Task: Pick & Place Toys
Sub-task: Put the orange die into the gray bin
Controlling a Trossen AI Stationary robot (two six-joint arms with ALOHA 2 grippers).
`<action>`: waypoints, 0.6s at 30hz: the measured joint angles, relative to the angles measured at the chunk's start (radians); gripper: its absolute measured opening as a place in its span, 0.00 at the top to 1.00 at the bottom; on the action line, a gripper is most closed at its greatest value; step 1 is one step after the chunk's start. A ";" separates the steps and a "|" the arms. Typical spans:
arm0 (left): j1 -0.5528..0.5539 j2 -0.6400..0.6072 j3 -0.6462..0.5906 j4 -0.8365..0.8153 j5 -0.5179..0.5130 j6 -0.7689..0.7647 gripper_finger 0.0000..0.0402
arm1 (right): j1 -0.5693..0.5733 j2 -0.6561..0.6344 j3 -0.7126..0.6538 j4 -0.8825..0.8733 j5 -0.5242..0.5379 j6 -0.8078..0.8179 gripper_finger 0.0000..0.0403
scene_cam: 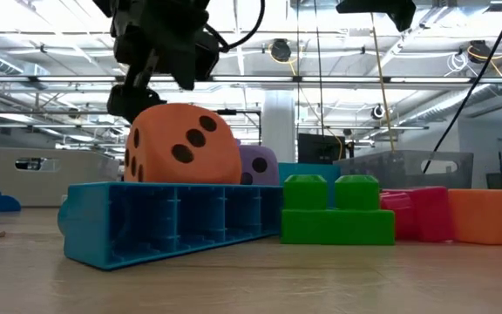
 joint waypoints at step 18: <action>0.009 -0.001 -0.034 0.011 -0.057 -0.014 0.02 | 0.000 0.000 0.000 0.000 0.000 0.001 0.71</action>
